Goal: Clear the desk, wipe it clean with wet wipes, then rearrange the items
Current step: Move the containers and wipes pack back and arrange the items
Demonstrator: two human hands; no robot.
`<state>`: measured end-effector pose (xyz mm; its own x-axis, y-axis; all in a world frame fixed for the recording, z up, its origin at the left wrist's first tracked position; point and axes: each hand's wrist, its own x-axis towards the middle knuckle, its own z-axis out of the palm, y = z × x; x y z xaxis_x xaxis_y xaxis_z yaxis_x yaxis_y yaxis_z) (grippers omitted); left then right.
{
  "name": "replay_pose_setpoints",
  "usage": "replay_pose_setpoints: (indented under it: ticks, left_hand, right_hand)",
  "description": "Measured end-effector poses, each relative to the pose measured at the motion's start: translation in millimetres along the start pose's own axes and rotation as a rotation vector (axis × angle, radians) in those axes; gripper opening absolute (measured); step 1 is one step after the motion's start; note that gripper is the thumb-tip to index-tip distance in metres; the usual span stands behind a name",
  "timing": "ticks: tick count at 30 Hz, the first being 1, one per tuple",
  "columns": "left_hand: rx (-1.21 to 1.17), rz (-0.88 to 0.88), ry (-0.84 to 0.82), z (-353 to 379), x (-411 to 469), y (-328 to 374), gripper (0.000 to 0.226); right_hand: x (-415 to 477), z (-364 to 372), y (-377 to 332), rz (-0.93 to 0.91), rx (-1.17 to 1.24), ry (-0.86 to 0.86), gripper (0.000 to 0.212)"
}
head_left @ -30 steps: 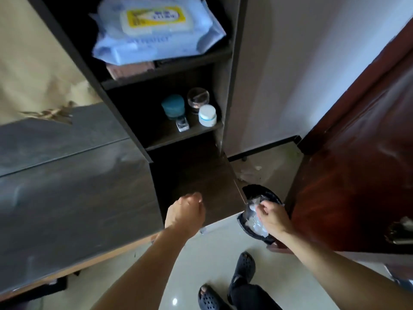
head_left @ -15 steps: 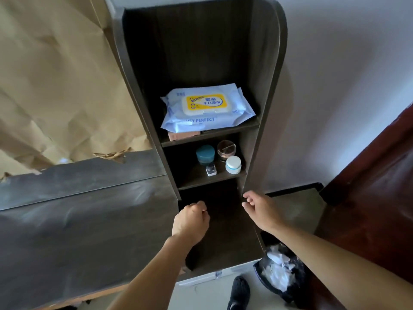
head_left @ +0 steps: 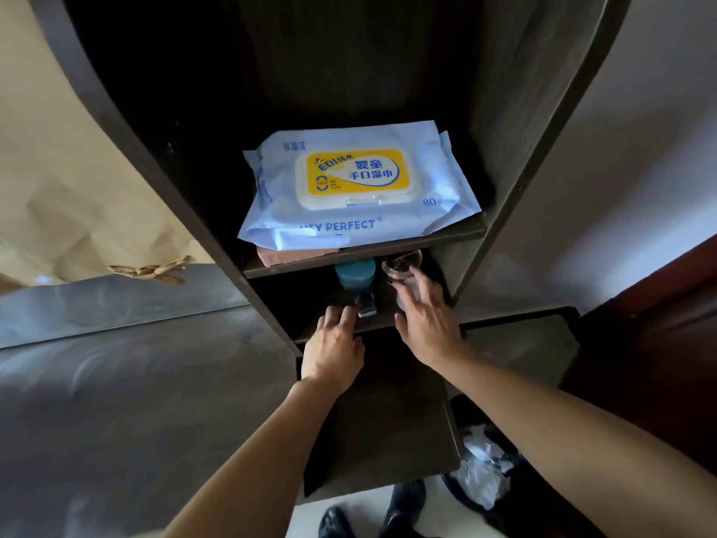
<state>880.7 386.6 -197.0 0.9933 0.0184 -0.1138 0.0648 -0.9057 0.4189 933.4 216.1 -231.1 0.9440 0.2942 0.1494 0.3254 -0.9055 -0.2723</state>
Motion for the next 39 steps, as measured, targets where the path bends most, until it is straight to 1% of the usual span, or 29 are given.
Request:
replay_pose_setpoints:
  ticks: [3,5,9,12,15,18,22,26,30,33,34,39]
  left_hand:
    - [0.043,0.048,-0.001,8.2,19.6,3.4,0.061]
    - [0.056,0.079,0.012,12.7,33.0,4.2,0.062]
    - [-0.029,0.111,0.086,20.4,44.3,2.6,0.041]
    - [-0.059,0.143,0.130,21.5,41.4,-2.7,0.032]
    - [-0.048,0.145,0.160,16.4,29.4,-9.7,0.029]
    - [-0.045,0.154,0.196,8.2,11.9,-19.1,0.031]
    - [-0.043,0.147,0.217,-8.7,-15.6,-39.3,0.030]
    - [-0.030,0.127,0.237,-31.9,-54.4,-82.8,0.028]
    - [-0.014,0.086,0.279,-62.1,-108.3,-140.5,0.025]
    - [0.024,0.063,0.314,-86.2,-158.4,-190.2,0.037]
    - [0.038,0.049,0.317,-94.1,-177.1,-207.6,0.038]
    - [0.086,-0.090,0.316,-133.0,-265.4,-294.4,0.027]
  right_hand:
    - [-0.7,5.0,2.5,-0.018,0.050,0.044,0.046]
    - [-0.7,7.8,5.1,-0.022,0.069,0.062,0.042]
    - [-2.9,9.4,8.8,-0.039,0.108,0.073,0.044]
    - [-3.0,6.0,7.7,-0.035,0.133,0.063,0.048]
    - [-6.5,1.1,8.7,-0.057,0.195,0.067,0.049]
    - [-16.0,-3.9,8.0,-0.113,0.227,0.082,0.046]
    - [-22.1,-13.2,-13.3,-0.190,0.236,0.058,0.046]
    - [-33.0,-14.7,-54.2,-0.237,0.233,0.022,0.049]
    - [-50.5,-3.2,-115.7,-0.317,0.239,-0.012,0.048]
    - [-66.1,8.3,-177.1,-0.367,0.248,-0.040,0.046]
    - [-71.9,13.5,-199.3,-0.389,0.252,-0.048,0.046]
    - [-94.6,37.1,-316.8,-0.506,0.251,-0.100,0.048]
